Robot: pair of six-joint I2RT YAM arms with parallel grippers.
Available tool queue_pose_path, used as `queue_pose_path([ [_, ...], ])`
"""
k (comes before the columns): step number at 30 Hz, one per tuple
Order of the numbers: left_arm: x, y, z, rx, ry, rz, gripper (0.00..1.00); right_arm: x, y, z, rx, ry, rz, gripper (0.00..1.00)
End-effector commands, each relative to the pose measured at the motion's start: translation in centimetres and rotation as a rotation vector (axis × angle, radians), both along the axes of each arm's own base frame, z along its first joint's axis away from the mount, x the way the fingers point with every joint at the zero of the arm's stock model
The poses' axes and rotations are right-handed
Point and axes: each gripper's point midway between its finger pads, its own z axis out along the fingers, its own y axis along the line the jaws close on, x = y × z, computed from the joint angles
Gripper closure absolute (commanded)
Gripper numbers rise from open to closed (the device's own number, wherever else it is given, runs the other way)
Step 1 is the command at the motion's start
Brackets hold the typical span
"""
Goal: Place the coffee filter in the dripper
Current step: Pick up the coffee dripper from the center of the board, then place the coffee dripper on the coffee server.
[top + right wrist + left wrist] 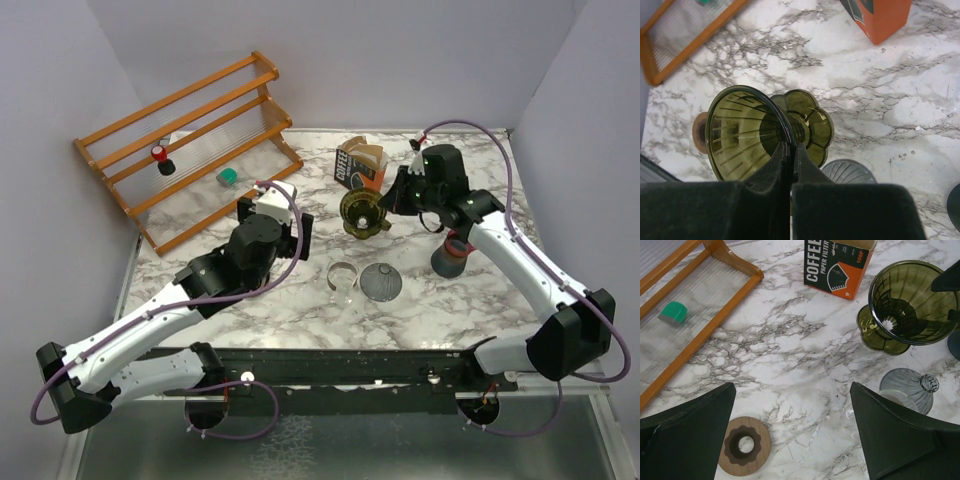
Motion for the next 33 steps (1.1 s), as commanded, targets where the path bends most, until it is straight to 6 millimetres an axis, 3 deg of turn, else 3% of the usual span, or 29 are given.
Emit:
queue_pose_path([
  [1,0.2,1.5,1.3,-0.047,-0.049,0.072,0.01,-2.5,1.2,3.6,0.063,-0.008,0.127,0.99],
  [7,0.1,2.7,2.3,-0.078,-0.081,0.118,0.01,-5.7,2.8,5.5,0.094,-0.002,0.251,0.99],
  [16,-0.5,4.3,4.0,-0.151,-0.135,0.153,0.01,-11.3,5.3,4.3,0.105,0.106,0.438,0.99],
  [24,-0.6,4.7,4.3,-0.167,-0.146,0.156,0.01,-13.1,5.8,3.3,0.108,0.166,0.482,0.99],
  [33,-0.5,4.4,4.0,-0.155,-0.138,0.147,0.01,-12.6,5.5,0.7,0.051,0.208,0.447,0.99],
])
